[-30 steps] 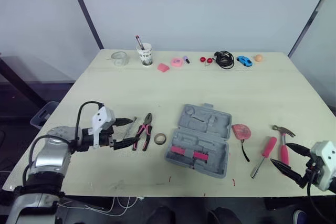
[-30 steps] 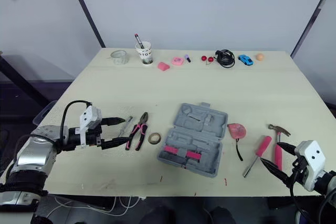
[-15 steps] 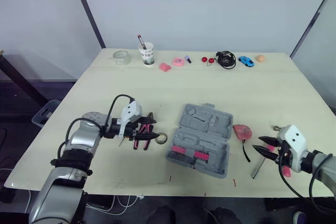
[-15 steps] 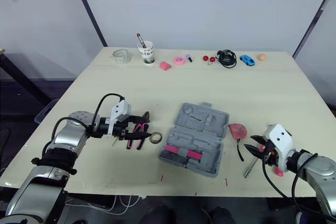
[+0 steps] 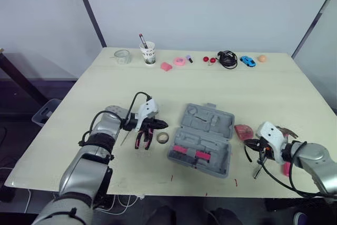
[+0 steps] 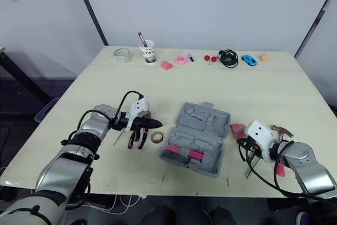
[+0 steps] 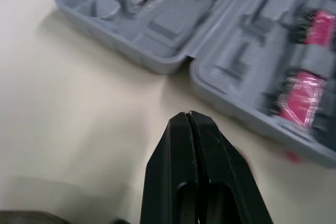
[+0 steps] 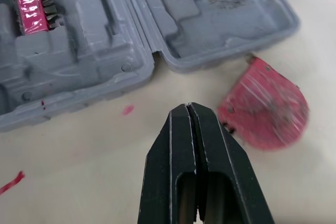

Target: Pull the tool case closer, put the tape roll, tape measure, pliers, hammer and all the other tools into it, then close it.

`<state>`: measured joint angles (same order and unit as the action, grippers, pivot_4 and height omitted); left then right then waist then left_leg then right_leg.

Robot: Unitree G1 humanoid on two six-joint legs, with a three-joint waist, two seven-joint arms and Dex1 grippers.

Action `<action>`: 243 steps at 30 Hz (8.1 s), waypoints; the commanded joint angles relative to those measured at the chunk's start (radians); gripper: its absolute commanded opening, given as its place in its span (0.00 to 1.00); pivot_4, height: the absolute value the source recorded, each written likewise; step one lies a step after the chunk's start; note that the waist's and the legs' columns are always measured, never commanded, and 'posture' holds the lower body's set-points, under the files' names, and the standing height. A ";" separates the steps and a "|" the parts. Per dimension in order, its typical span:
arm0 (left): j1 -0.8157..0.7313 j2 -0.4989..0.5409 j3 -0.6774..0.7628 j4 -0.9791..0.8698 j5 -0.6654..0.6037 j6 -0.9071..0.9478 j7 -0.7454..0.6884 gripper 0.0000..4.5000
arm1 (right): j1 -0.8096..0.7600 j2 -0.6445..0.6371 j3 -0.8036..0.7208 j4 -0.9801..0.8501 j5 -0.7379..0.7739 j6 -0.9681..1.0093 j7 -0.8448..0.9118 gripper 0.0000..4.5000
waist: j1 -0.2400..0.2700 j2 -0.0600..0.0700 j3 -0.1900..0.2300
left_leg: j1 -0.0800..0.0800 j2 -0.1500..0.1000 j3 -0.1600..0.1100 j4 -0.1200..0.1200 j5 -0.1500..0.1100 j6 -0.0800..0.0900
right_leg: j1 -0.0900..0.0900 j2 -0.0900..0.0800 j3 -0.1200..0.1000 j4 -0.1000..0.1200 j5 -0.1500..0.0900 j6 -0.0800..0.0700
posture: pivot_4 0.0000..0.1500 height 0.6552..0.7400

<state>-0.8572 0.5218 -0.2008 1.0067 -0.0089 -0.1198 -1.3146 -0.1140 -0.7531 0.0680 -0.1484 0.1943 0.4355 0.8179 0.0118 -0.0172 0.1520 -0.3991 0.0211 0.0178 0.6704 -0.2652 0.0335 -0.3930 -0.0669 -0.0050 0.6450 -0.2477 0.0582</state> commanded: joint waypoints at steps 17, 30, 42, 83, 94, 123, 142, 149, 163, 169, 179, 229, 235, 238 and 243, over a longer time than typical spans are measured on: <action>-0.134 -0.110 0.000 0.252 0.154 -0.121 0.123 0.01 | -0.154 0.102 0.116 0.169 -0.109 -0.034 0.004 0.00 | -0.001 0.000 0.000 | -0.001 0.000 0.000 0.000 0.000 0.000 | -0.002 0.000 0.000 0.002 0.000 0.000 | 1.00 1.00; -0.136 -0.135 0.002 0.271 0.187 -0.122 0.118 0.01 | -0.177 0.139 0.133 0.200 -0.133 -0.072 0.023 0.00 | -0.002 0.000 0.000 | -0.001 0.000 0.000 0.000 0.000 0.000 | -0.002 0.000 0.001 0.002 0.000 0.000 | 1.00 1.00; -0.128 -0.160 0.009 0.278 0.190 -0.098 0.144 0.01 | -0.168 0.152 0.133 0.195 -0.140 -0.077 0.026 0.00 | -0.001 0.000 0.000 | -0.001 0.000 0.000 0.000 0.000 0.000 | -0.002 0.000 0.001 0.003 0.000 0.000 | 1.00 1.00; -0.069 -0.204 -0.046 0.156 0.243 -0.042 -0.033 0.01 | -0.154 0.142 0.134 0.195 -0.149 -0.087 0.072 0.00 | -0.002 0.000 0.000 | 0.000 -0.001 0.000 0.002 0.000 0.000 | -0.002 0.000 0.001 0.007 0.000 0.000 | 1.00 1.00; 0.079 -0.109 -0.077 -0.179 0.220 0.169 -0.110 0.01 | -0.127 0.094 0.157 0.138 -0.156 -0.071 0.137 0.00 | -0.020 0.000 0.000 | 0.001 0.000 -0.001 0.002 0.000 0.000 | -0.002 0.000 0.002 0.008 0.000 0.000 | 1.00 1.00; 0.338 0.023 -0.129 -0.687 0.095 0.445 -0.096 0.01 | -0.093 0.104 0.204 0.030 -0.172 -0.035 0.141 0.00 | -0.024 0.000 0.000 | 0.003 0.000 -0.003 0.002 0.000 0.000 | -0.003 0.000 0.004 0.010 0.000 0.000 | 1.00 1.00; 0.340 0.020 -0.161 -0.706 0.067 0.435 -0.091 0.01 | -0.062 0.083 0.206 -0.013 -0.157 0.003 0.168 0.00 | -0.022 0.000 0.000 | 0.003 0.000 -0.003 0.002 0.000 0.000 | -0.003 0.000 0.004 0.010 0.000 0.000 | 1.00 1.00; 0.343 0.018 -0.165 -0.702 0.066 0.428 -0.088 0.01 | -0.058 0.080 0.203 -0.014 -0.159 0.008 0.168 0.00 | -0.021 0.000 0.000 | 0.003 0.000 -0.003 0.002 0.000 0.000 | -0.003 0.000 0.004 0.010 0.000 0.000 | 1.00 1.00; 0.359 0.044 -0.194 -0.739 0.062 0.432 -0.134 0.01 | -0.030 0.067 0.212 -0.058 -0.148 0.047 0.190 0.00 | -0.021 0.000 0.000 | 0.003 0.000 -0.003 0.002 0.000 0.000 | -0.003 0.000 0.004 0.010 0.000 0.000 | 1.00 1.00; 0.369 0.050 -0.208 -0.762 0.055 0.441 -0.146 0.01 | -0.025 0.060 0.210 -0.060 -0.147 0.049 0.196 0.00 | -0.022 0.000 0.000 | 0.003 0.000 -0.003 0.002 0.000 0.000 | -0.003 0.000 0.004 0.010 0.000 0.000 | 1.00 1.00; 0.375 0.069 -0.222 -0.773 0.047 0.445 -0.156 0.01 | -0.013 0.050 0.221 -0.076 -0.137 0.067 0.206 0.00 | -0.021 0.000 -0.001 | 0.003 0.000 -0.003 0.002 0.000 0.000 | -0.003 0.000 0.004 0.010 0.000 0.000 | 1.00 1.00; 0.382 0.093 -0.232 -0.779 0.041 0.452 -0.158 0.01 | -0.021 0.070 0.237 -0.063 -0.151 0.051 0.184 0.00 | -0.026 -0.001 -0.001 | 0.004 0.001 -0.003 0.002 0.000 0.000 | -0.003 0.001 0.004 0.010 0.000 0.000 | 1.00 1.00; 0.381 0.096 -0.233 -0.776 0.041 0.450 -0.156 0.01 | -0.017 0.073 0.234 -0.065 -0.150 0.044 0.174 0.00 | -0.026 -0.002 -0.001 | 0.004 0.001 -0.003 0.002 0.000 0.000 | -0.003 0.001 0.005 0.010 0.000 -0.001 | 1.00 1.00; 0.381 0.096 -0.233 -0.775 0.041 0.450 -0.155 0.01 | -0.020 0.075 0.232 -0.062 -0.151 0.042 0.169 0.00 | -0.026 -0.002 -0.002 | 0.004 0.001 -0.003 0.002 0.000 0.000 | -0.003 0.002 0.005 0.010 0.000 -0.001 | 1.00 1.00; 0.381 0.098 -0.233 -0.768 0.042 0.446 -0.154 0.01 | -0.017 0.069 0.236 -0.066 -0.151 0.053 0.175 0.00 | -0.026 -0.002 -0.002 | 0.004 0.001 -0.003 0.002 0.000 0.000 | -0.003 0.002 0.005 0.010 -0.001 -0.001 | 1.00 1.00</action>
<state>-0.4890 0.6204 -0.4049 0.2537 0.0379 0.3290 -1.4585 -0.1251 -0.6960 0.2847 -0.1918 0.0341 0.4973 0.9911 -0.0140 -0.0191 0.1504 -0.3951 0.0225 0.0153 0.6722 -0.2652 0.0335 -0.3961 -0.0651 0.0000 0.6552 -0.2482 0.0575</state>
